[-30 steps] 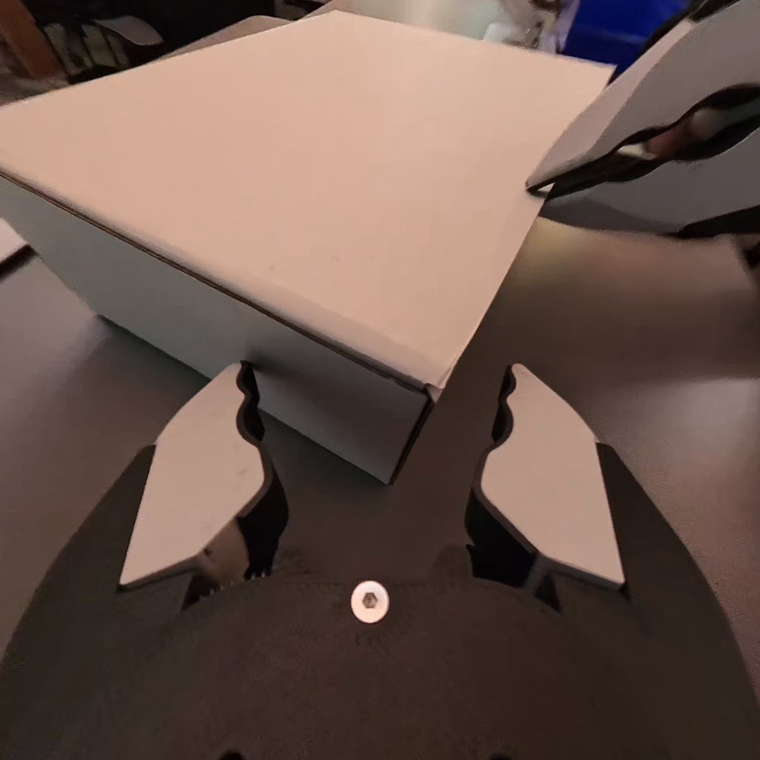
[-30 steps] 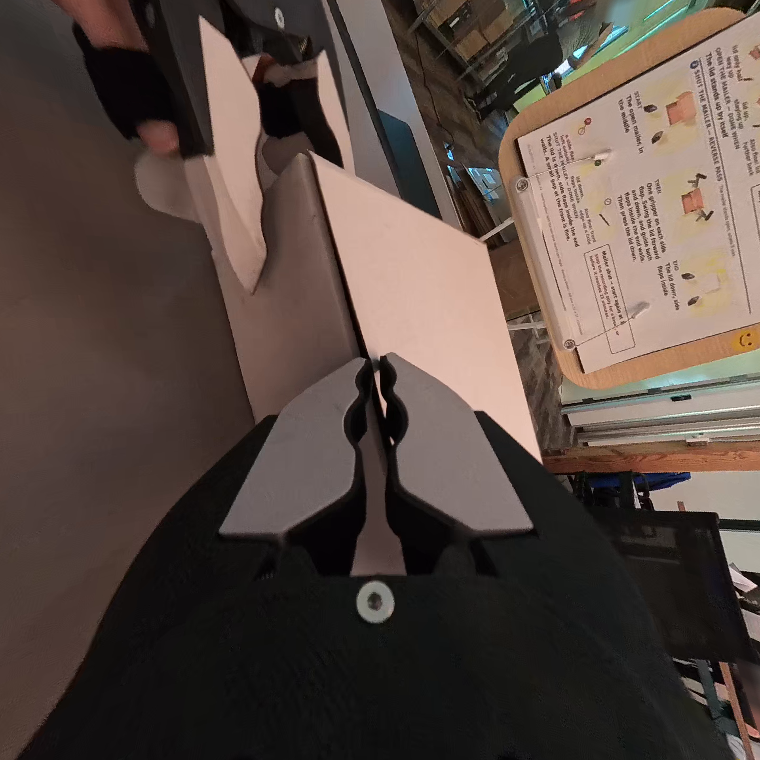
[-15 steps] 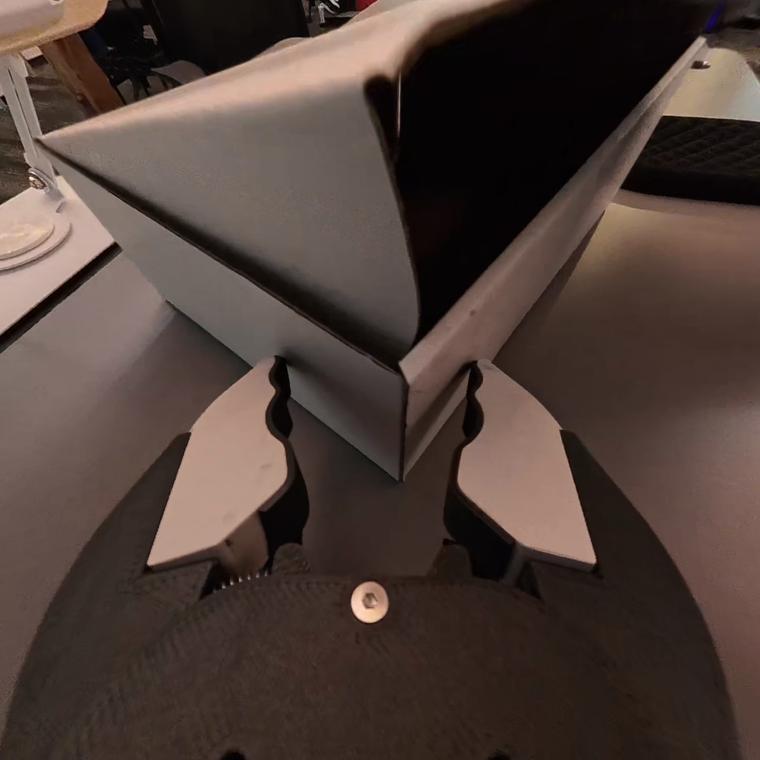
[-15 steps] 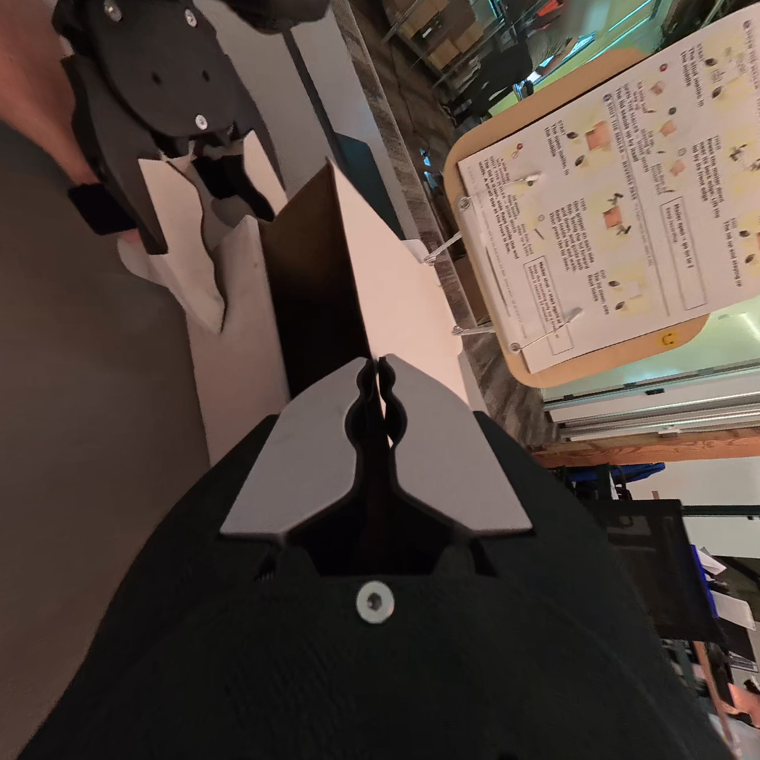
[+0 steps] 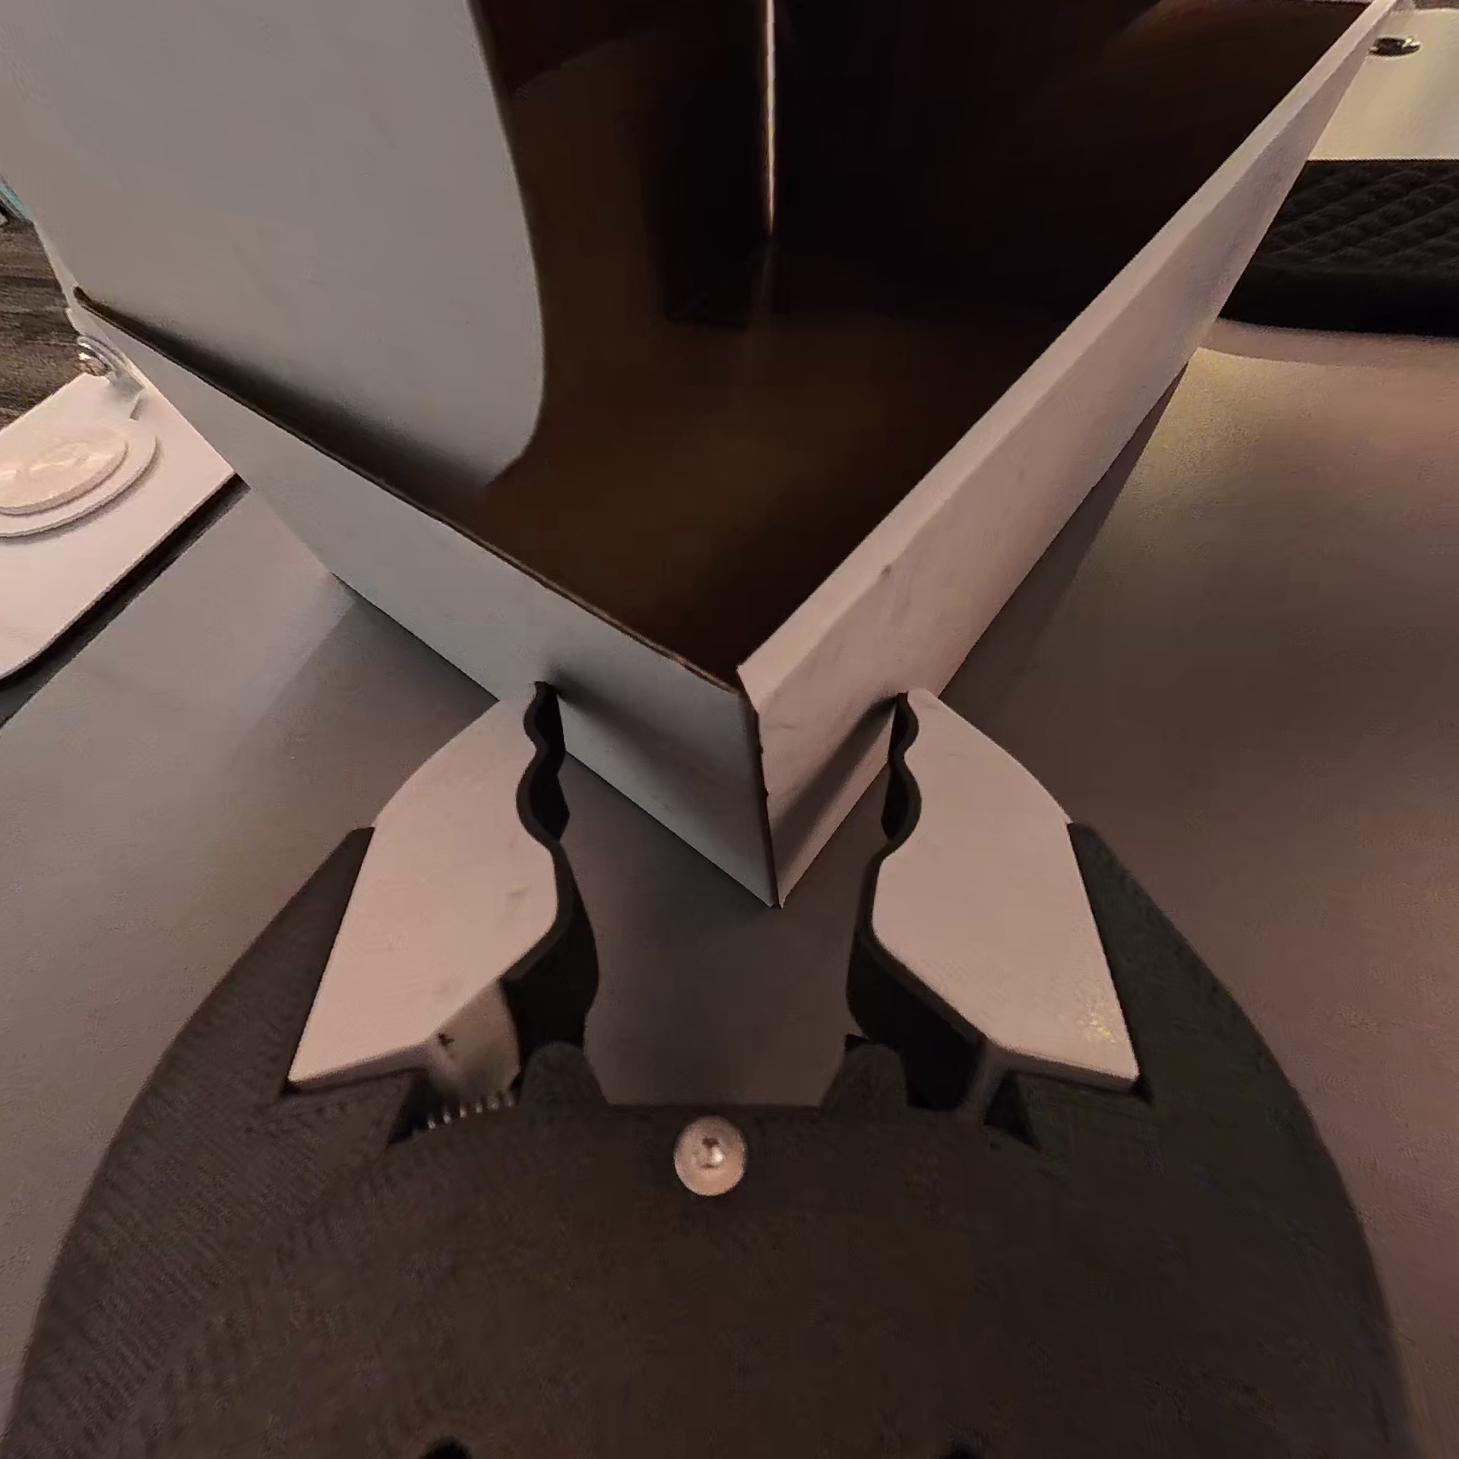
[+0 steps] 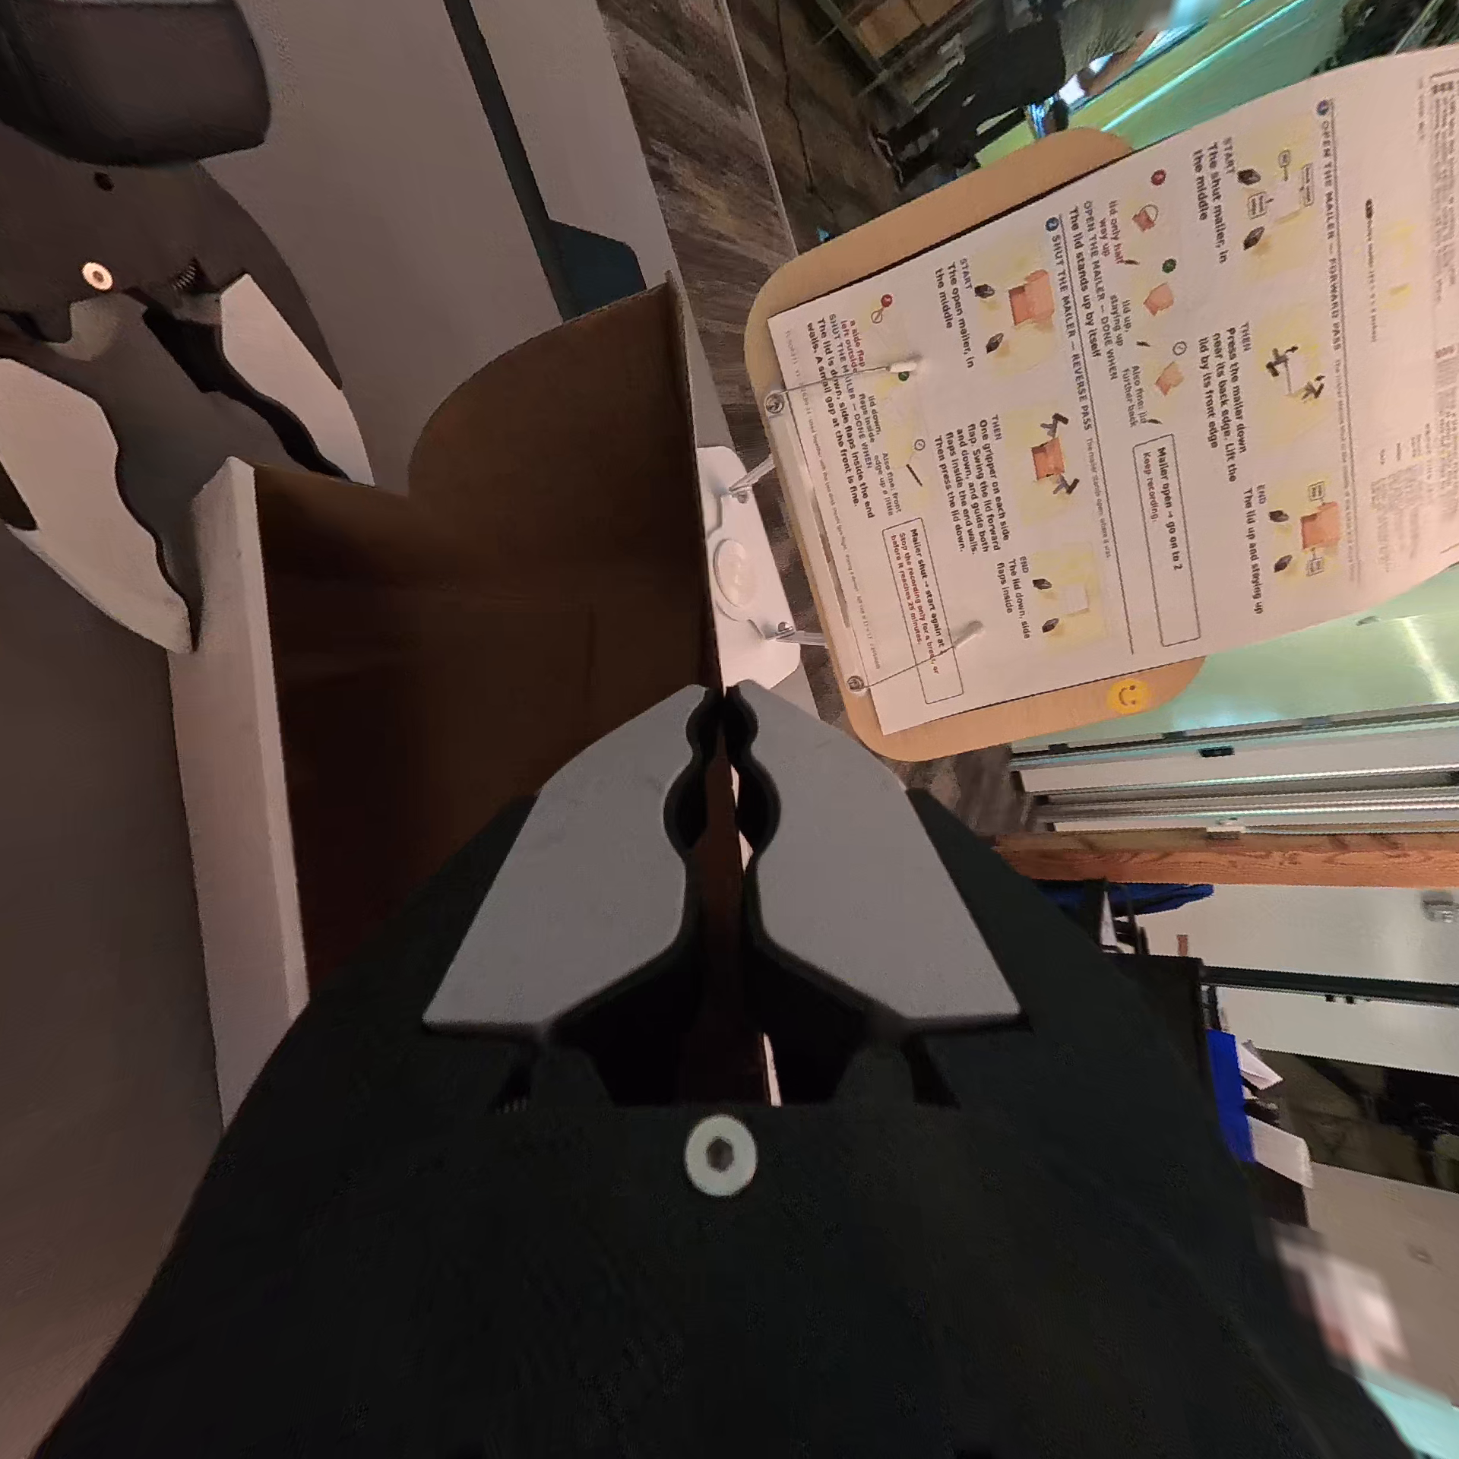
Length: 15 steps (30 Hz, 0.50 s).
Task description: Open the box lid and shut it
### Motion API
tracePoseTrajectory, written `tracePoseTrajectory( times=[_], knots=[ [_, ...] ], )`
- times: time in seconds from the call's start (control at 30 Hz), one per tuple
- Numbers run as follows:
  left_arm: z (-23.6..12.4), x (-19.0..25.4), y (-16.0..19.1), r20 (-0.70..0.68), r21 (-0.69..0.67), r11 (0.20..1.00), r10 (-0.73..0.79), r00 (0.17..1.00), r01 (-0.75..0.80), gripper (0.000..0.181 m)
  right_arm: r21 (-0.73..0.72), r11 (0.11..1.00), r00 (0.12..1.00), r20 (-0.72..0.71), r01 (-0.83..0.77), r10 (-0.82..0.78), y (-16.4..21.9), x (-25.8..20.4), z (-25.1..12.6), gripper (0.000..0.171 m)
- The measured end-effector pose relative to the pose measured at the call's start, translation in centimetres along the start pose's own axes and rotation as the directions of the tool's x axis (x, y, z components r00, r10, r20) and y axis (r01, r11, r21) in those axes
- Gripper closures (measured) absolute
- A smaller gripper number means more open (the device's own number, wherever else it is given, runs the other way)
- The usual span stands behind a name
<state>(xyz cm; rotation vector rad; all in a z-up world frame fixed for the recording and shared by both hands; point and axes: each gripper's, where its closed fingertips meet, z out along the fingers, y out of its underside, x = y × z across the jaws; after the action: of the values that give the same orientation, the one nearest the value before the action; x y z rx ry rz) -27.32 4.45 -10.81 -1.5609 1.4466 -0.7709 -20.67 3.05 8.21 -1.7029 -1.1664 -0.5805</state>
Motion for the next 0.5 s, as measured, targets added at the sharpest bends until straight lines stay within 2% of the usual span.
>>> tracePoseTrajectory(
  times=[0.3, 0.5],
  knots=[
    [-0.4, 0.3, -0.5, -0.038, 0.017, 1.000, -0.020, 0.999, 0.020, 0.099, 0.002, 0.999, 0.998, 0.037, -0.042, 0.042, 0.1, 0.2, -0.1, 0.168],
    [-3.6, -0.4, -4.9, -0.049, 0.256, 0.962, -0.081, 0.996, 0.091, 0.082, -0.025, 0.992, 0.987, 0.098, -0.123, 0.125, -0.2, 1.4, -0.5, 0.168]
  ],
)
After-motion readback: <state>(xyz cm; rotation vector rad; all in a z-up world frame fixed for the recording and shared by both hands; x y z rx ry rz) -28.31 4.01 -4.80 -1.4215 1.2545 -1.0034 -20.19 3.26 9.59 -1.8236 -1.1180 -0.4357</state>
